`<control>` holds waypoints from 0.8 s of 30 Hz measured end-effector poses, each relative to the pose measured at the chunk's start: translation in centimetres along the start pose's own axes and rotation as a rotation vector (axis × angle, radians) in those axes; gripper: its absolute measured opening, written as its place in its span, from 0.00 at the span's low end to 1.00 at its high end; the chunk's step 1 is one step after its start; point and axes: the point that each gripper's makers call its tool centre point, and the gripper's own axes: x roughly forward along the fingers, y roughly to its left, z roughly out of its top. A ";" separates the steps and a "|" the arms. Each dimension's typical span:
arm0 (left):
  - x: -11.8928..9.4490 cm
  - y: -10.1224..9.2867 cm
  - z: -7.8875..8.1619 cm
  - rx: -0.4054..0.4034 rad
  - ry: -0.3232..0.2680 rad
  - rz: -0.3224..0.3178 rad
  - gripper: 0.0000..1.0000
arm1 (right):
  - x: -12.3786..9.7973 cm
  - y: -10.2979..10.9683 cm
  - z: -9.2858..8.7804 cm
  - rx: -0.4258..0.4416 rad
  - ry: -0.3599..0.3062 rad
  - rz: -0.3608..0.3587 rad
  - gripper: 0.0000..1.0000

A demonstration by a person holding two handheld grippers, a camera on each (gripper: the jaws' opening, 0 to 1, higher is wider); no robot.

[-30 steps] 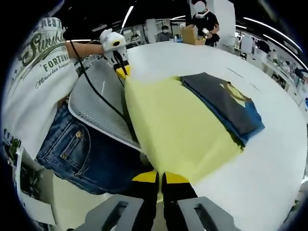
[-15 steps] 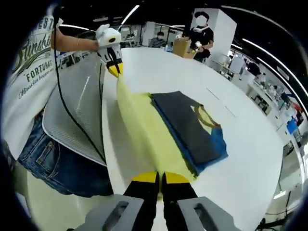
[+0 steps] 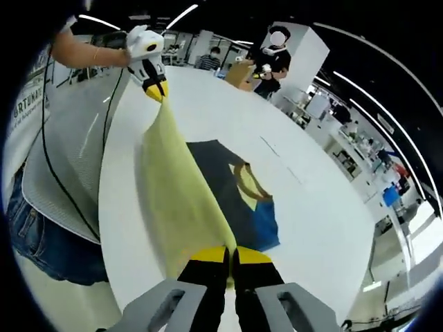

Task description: Fold the garment on the visible template until the final outline fits inside the template.

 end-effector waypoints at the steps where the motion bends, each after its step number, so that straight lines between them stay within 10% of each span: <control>1: 0.2 0.3 0.1 -0.007 -0.001 0.003 0.00 | 0.3 -0.6 0.2 0.004 0.000 -0.018 0.00; 24: 4.4 8.0 2.0 -0.070 -0.028 0.189 0.00 | 5.1 -8.5 1.1 0.034 0.046 -0.249 0.00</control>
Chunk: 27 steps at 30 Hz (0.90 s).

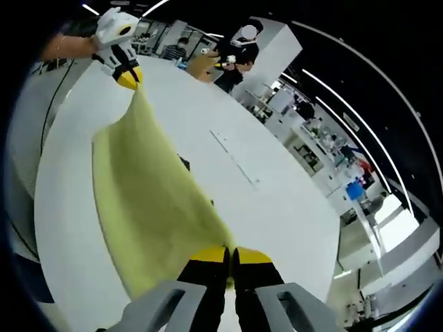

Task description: Fold the garment on the visible template until the final outline fits inside the template.

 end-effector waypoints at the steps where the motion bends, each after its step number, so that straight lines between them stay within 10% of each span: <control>1: 0.2 0.1 0.0 0.001 0.001 0.002 0.00 | 0.2 -0.2 0.0 0.003 0.001 -0.008 0.00; 27: 8.3 2.6 -5.4 -0.035 0.184 0.009 0.00 | 9.8 0.3 -4.5 0.084 0.157 0.062 0.00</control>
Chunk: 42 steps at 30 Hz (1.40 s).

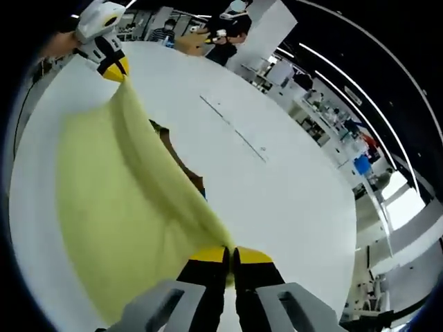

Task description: Fold the garment on the visible template until the final outline fits inside the template.

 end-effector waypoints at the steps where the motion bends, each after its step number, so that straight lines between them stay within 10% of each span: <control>1: 0.4 0.0 -0.3 0.001 0.011 -0.005 0.00 | 0.3 0.0 -0.1 0.010 0.002 0.003 0.00; 12: 2.1 0.4 -1.9 0.035 0.057 -0.001 0.03 | 1.6 -0.4 -1.3 0.115 0.009 0.006 0.06; 30: 3.5 0.0 -3.6 0.176 0.086 -0.015 0.16 | 2.6 -0.7 -1.2 0.034 -0.010 0.009 0.18; 36: 4.8 1.2 -3.1 0.137 0.071 0.033 0.13 | 3.6 -1.7 -1.3 0.119 -0.031 -0.029 0.17; 42: 4.9 3.1 -2.0 -0.110 -0.028 0.095 0.15 | 3.9 -3.0 -0.2 0.371 -0.131 -0.050 0.25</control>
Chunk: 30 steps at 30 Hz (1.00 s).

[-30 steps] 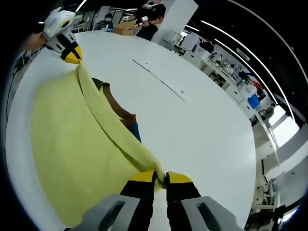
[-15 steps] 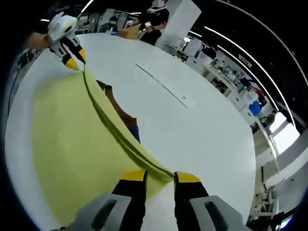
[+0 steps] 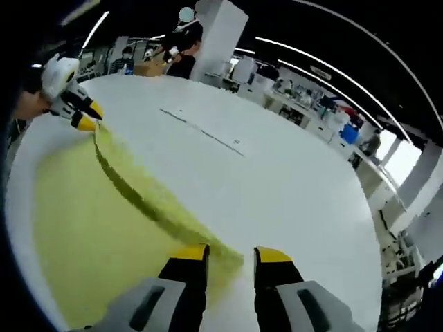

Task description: Fold the garment on the visible template until the final outline fits inside the template.

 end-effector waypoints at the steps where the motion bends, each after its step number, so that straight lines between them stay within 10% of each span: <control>1: -0.1 0.0 0.2 -0.034 -0.016 -0.003 0.16 | 0.0 0.0 0.2 0.038 -0.016 0.009 0.28; 10: -2.3 0.9 1.3 -0.339 -0.166 -0.014 0.43 | -1.2 0.9 1.8 0.158 -0.103 0.071 0.67; 20: -7.0 -0.2 2.7 -0.363 -0.261 -0.039 0.82 | -5.7 3.1 3.2 0.205 -0.194 0.171 0.98; 30: -12.2 -2.4 2.2 -0.348 -0.302 -0.049 0.98 | -12.2 5.5 3.0 0.188 -0.237 0.234 0.99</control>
